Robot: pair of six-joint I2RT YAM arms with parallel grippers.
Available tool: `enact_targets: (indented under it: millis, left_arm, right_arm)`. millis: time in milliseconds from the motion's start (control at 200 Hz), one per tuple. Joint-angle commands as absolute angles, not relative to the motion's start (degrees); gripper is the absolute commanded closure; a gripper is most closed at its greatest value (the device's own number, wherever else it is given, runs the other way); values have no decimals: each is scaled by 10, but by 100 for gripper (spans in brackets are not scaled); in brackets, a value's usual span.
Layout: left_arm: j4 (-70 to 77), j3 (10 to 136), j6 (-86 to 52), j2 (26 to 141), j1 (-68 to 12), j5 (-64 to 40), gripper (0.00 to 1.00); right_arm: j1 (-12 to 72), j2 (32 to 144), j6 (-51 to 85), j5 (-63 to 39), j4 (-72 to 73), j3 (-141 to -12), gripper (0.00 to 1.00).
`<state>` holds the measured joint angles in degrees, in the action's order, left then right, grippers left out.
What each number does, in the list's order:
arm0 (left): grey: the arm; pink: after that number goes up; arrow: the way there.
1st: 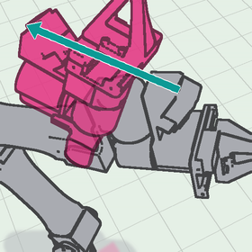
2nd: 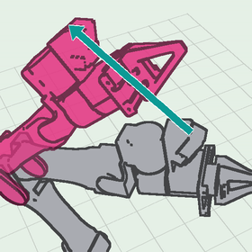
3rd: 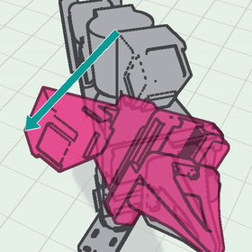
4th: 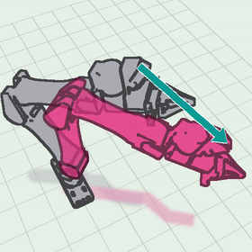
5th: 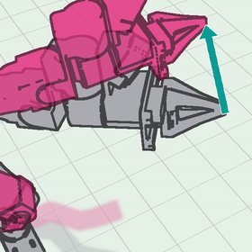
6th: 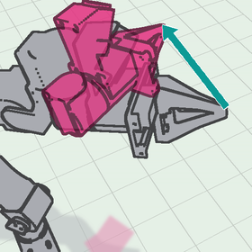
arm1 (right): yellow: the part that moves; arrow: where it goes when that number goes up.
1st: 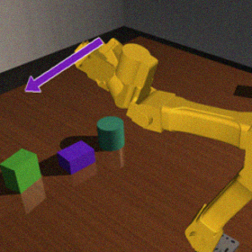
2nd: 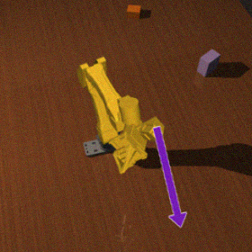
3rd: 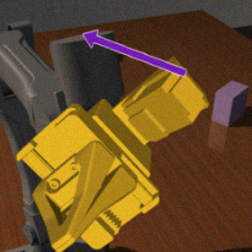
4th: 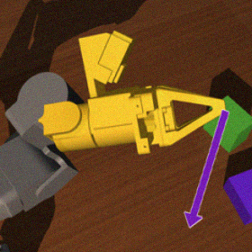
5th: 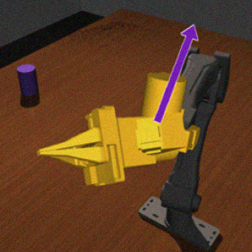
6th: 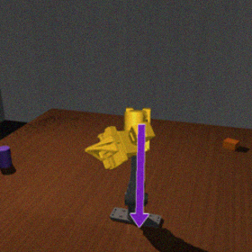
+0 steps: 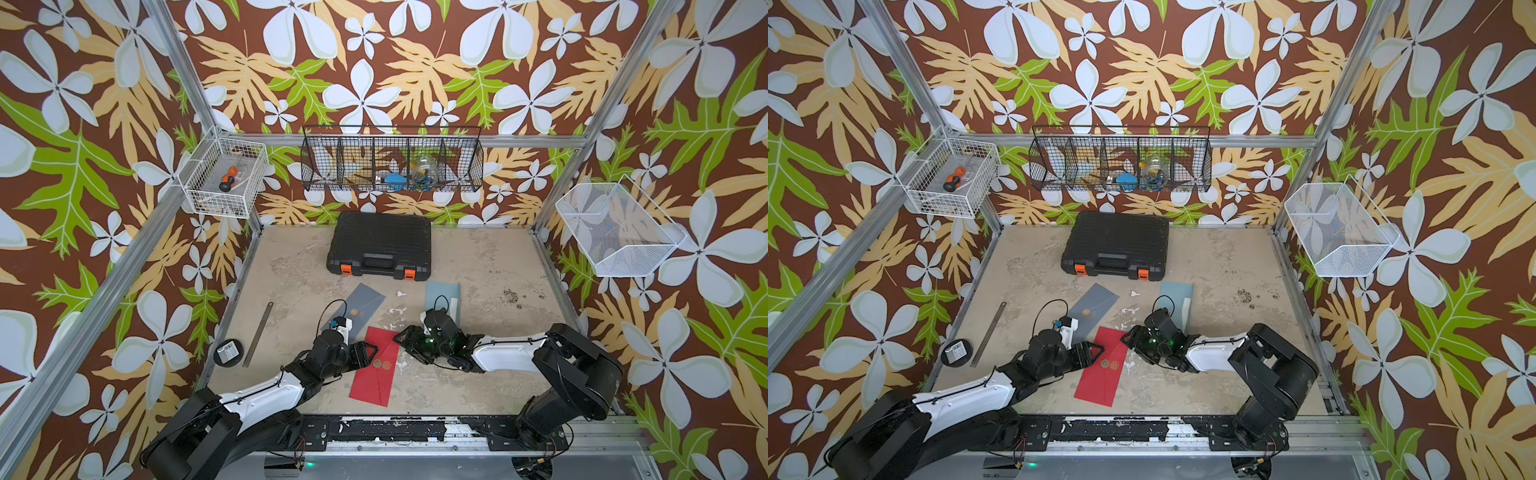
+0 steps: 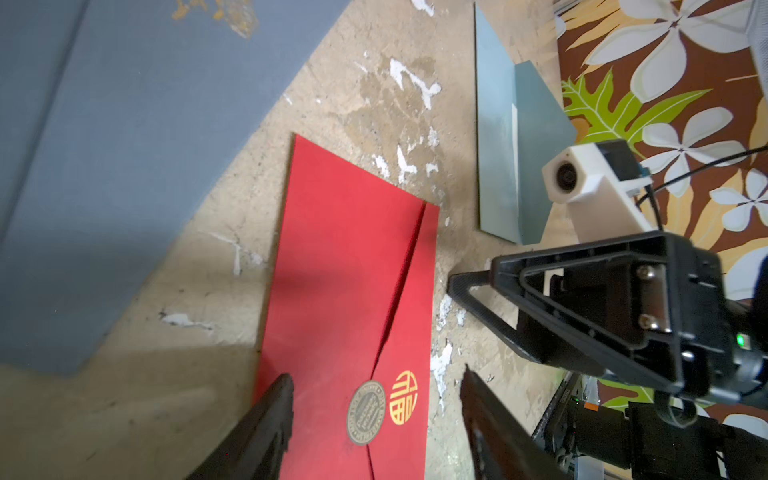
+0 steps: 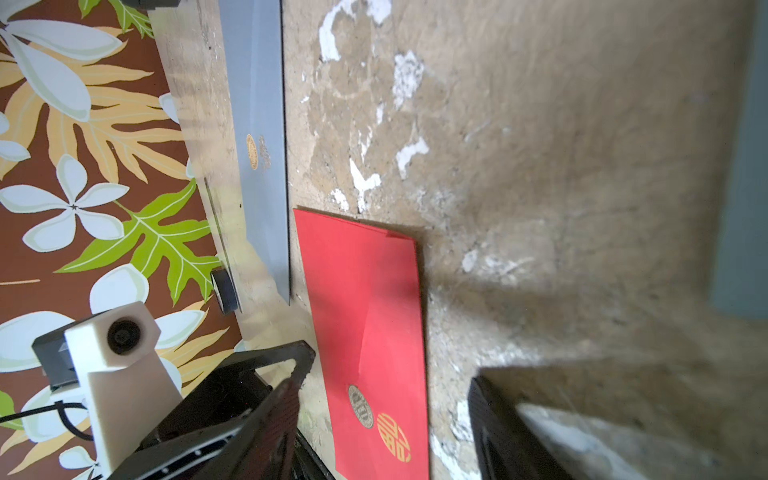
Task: Open the envelope
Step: Pick up the envelope from the center of the board.
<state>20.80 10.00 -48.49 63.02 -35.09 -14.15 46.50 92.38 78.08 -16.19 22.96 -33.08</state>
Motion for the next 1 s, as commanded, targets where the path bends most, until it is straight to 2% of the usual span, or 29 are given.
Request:
enact_targets:
  millis: [0, 330, 996]
  left_arm:
    - [210, 108, -468, 649, -352, -160, 34]
    - [221, 92, -479, 667, -352, -153, 35]
    - [225, 90, -482, 666, -352, -153, 35]
  right_arm:
    - [466, 939, 799, -160, 203, -334, 34]
    - [466, 962, 810, -175, 220, -338, 34]
    - [466, 968, 834, -186, 373, -298, 38]
